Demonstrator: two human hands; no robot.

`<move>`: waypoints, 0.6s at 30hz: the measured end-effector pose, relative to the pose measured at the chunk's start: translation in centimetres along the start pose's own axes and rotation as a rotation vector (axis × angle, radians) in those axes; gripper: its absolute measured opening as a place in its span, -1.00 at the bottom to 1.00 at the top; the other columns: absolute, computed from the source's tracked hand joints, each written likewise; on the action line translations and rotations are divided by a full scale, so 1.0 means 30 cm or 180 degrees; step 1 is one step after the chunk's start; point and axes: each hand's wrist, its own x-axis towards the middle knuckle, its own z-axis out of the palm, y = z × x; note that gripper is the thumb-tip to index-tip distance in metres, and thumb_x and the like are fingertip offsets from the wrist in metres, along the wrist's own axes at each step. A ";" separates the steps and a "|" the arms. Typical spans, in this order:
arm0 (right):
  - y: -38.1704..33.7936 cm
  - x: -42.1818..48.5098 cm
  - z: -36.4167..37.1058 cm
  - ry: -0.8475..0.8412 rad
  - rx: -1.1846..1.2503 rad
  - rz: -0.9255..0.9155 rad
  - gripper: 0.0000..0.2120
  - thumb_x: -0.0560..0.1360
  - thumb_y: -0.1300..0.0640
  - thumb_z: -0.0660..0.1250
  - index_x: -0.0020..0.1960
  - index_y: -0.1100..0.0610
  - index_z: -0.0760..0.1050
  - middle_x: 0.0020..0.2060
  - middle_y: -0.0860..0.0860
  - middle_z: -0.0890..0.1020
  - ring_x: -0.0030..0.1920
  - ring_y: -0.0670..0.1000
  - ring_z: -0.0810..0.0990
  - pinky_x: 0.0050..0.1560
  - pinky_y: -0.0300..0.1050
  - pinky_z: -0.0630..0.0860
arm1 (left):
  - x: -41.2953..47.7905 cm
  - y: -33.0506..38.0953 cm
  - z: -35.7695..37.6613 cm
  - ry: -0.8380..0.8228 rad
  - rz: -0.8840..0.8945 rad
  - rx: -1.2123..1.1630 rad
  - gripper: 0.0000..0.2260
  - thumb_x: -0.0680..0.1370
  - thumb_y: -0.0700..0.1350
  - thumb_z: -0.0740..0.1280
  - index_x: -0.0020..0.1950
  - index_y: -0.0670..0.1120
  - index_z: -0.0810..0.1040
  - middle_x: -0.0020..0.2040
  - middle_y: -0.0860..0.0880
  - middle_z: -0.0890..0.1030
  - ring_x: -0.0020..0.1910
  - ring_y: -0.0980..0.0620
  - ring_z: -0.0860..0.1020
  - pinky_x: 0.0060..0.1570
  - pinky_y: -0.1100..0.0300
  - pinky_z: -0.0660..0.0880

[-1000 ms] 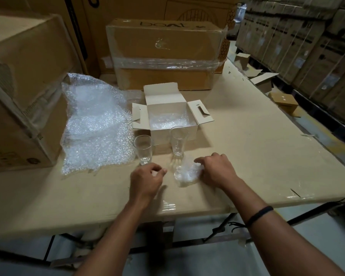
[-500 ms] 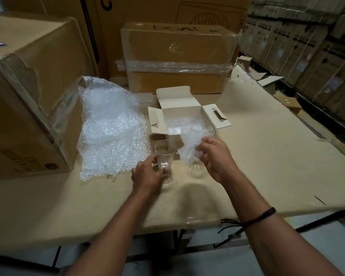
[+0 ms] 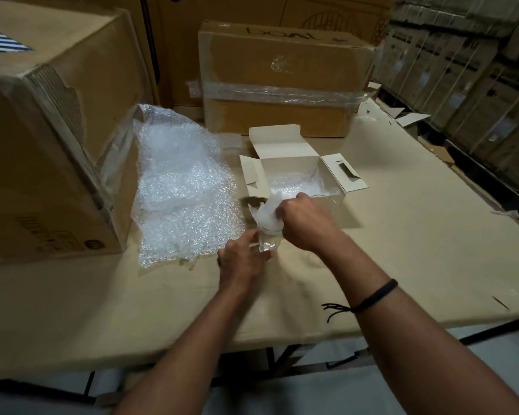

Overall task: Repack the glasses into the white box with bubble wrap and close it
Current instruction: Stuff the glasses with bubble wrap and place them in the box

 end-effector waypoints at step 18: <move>0.027 0.003 0.006 -0.0697 0.0148 -0.0323 -0.40 0.38 0.29 0.17 0.36 -0.10 0.43 0.33 -0.04 0.52 0.28 0.11 0.50 0.14 0.03 0.52 | 0.004 0.001 0.009 0.0042 -0.0048 0.0062 -0.67 0.37 0.17 0.43 0.11 0.20 0.54 -0.05 0.04 0.65 0.02 -0.06 0.53 0.01 0.13 0.25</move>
